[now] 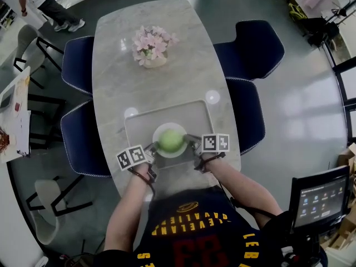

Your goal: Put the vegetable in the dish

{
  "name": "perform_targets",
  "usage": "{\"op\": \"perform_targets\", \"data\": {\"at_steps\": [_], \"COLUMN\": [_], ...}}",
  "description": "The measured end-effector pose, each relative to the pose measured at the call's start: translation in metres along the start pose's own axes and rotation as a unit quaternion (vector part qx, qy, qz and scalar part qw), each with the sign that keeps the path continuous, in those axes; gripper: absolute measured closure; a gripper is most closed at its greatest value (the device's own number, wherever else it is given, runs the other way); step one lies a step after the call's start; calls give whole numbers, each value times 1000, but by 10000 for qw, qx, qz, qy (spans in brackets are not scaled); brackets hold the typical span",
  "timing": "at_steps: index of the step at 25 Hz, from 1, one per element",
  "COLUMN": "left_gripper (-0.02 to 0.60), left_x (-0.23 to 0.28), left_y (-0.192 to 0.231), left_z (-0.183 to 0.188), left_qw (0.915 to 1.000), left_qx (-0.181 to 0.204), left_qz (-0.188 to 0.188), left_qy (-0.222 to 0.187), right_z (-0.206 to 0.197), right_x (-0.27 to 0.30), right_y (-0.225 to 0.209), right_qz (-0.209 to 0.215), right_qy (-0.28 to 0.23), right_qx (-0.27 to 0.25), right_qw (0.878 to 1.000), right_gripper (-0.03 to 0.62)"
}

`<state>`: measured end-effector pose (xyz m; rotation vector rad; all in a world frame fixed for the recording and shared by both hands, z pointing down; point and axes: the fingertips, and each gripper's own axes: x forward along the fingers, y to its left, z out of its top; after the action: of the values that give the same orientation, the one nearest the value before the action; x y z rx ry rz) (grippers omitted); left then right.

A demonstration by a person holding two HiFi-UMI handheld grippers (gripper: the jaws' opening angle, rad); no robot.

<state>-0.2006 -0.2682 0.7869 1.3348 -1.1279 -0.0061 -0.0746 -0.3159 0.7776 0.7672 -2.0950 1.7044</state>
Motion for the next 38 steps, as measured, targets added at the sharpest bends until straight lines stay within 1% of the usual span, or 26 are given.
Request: {"op": "perform_targets", "data": {"at_steps": [6,10,14,18,22,26,30,32,38], "left_gripper": [529,528,526,525,520,516,502,499,497], "left_x": [0,2,3,4,1,-2,-12,-16,-14], "left_y": [0,-1,-2,-1,-3,-5,-5,-5,0], "left_z": [0,0,1,0,-4,-6,-6,-4,1], "left_qw": [9984,9961,9916,9888,9838,9801,9728,9718,9771], "left_qx": [462,726,1070,1229,1449,1589,1856,1891,1670], "left_qz": [300,449,637,746,947,1075,1287,1332,1273], "left_qy": [144,220,340,410,469,506,513,462,332], "right_z": [-4,-3,-2,-2,-4,-6,-10,-10,-4], "right_x": [1,2,2,1,-3,-7,-10,-13,-14], "right_y": [-4,-5,-6,-6,-4,-2,4,6,3], "right_qz": [-337,-415,-507,-629,-755,-818,-846,-843,-818], "right_qy": [192,262,326,390,392,375,335,302,210], "right_qx": [-178,-270,-417,-611,-823,-904,-969,-970,-925], "right_qw": [9991,9984,9973,9954,9930,9918,9911,9913,9921], "right_gripper": [557,556,554,551,546,543,539,536,534]}}
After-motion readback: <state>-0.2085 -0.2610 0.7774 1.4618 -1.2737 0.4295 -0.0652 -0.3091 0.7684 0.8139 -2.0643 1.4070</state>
